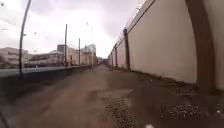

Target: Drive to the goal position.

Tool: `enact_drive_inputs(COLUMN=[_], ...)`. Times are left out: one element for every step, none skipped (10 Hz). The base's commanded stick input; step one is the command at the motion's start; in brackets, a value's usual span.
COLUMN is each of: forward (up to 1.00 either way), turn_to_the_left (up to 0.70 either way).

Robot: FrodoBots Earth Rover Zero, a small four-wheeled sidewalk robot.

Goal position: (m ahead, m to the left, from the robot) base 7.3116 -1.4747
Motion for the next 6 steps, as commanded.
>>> enact_drive_inputs(forward=[0.85,0.85,0.85,0.85,0.85,0.85], turn_to_the_left=[0.00,0.00,0.00,0.00,0.00,0.00])
